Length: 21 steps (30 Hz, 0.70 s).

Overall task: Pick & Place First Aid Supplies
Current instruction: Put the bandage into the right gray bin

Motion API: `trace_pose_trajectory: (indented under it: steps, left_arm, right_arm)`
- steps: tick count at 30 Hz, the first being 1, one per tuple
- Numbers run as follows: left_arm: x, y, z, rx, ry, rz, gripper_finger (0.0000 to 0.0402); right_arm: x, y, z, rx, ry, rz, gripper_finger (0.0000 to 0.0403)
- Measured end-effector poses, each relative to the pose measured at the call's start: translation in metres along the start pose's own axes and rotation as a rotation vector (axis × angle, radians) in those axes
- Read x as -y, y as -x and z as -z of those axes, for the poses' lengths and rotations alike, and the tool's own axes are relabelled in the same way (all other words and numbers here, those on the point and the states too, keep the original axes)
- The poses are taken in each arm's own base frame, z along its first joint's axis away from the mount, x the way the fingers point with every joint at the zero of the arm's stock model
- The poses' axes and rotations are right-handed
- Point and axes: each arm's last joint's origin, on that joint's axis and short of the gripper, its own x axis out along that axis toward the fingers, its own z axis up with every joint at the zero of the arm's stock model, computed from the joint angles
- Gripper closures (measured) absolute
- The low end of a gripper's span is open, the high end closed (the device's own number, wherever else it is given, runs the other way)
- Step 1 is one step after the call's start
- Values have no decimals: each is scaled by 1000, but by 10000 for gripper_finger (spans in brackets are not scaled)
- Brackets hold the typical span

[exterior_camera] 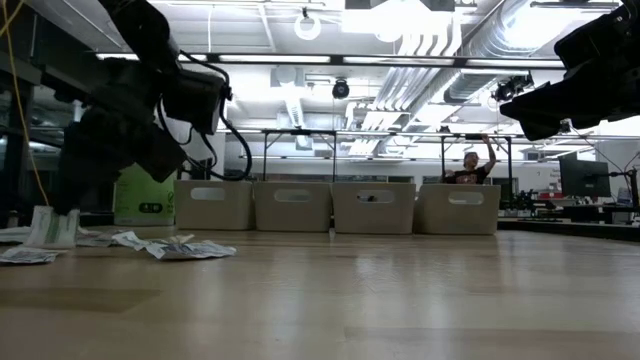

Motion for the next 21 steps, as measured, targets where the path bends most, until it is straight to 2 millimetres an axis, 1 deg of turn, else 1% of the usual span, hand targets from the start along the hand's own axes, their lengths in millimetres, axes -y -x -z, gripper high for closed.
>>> trace_pose_trajectory:
  steps: [3, 10, 14, 16, 21]
  left_arm:
    - [2, 5, 4, 11, 0, 35, 400]
    - [6, 26, 23, 66, -13, 97, 401]
    - [8, 40, 30, 190, -51, 104, 401]
    - [9, 45, 32, 267, -72, 79, 401]
    - [11, 52, 29, 408, -95, 35, 401]
  right_arm:
    - [0, 0, 0, 0, 0, 0, 300]
    - [0, 0, 0, 0, 0, 0, 299]
    - [0, 0, 0, 0, 0, 0, 300]
    - [0, 0, 0, 0, 0, 0, 299]
    - [0, 0, 0, 0, 0, 0, 299]
